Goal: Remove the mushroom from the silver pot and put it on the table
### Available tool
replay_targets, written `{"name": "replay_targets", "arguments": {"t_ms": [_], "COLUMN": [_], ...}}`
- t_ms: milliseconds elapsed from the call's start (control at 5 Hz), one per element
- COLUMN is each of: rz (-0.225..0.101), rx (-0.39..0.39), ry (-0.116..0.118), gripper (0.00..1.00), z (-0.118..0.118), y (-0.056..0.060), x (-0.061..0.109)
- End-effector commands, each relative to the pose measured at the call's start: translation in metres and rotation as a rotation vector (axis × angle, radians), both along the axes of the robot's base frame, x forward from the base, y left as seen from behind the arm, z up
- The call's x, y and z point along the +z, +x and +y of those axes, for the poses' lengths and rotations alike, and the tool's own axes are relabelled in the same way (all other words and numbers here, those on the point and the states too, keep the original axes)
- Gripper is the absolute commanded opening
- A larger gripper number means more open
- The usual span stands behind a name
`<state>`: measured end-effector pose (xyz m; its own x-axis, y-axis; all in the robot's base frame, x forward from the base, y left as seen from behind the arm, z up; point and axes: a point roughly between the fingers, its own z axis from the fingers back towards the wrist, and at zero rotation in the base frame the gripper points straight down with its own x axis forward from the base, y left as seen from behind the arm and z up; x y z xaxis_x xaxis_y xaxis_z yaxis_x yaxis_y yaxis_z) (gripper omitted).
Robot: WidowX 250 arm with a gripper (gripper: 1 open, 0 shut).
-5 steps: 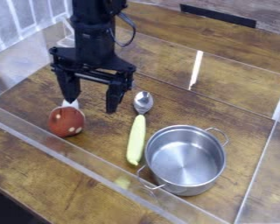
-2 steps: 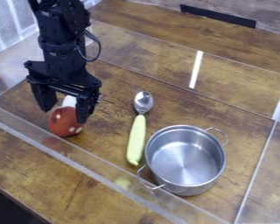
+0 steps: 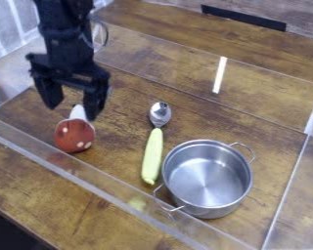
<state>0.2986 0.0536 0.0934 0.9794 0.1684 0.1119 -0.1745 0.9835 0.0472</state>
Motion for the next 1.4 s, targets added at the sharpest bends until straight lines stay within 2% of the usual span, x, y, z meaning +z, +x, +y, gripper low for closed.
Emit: {"name": "replay_targets", "arguments": {"t_ms": [0,200,400,600,1000,1200], "rz": [-0.106,-0.121,-0.119,-0.118,-0.088,-0.065], "rx": [0.087,0.002,-0.081,-0.100,-0.133,-0.204], "ry": [0.003,-0.006,-0.002,-0.005,-0.003,-0.004], "gripper": [1.00,1.00,1.00,1.00,1.00,1.00], "z": [0.002,-0.007,-0.020,-0.020,-0.013,-0.013], "y": [0.014,0.031,0.048,0.057,0.058,0.066], "x": [0.045,0.057,0.049,0.053,0.055,0.050]}}
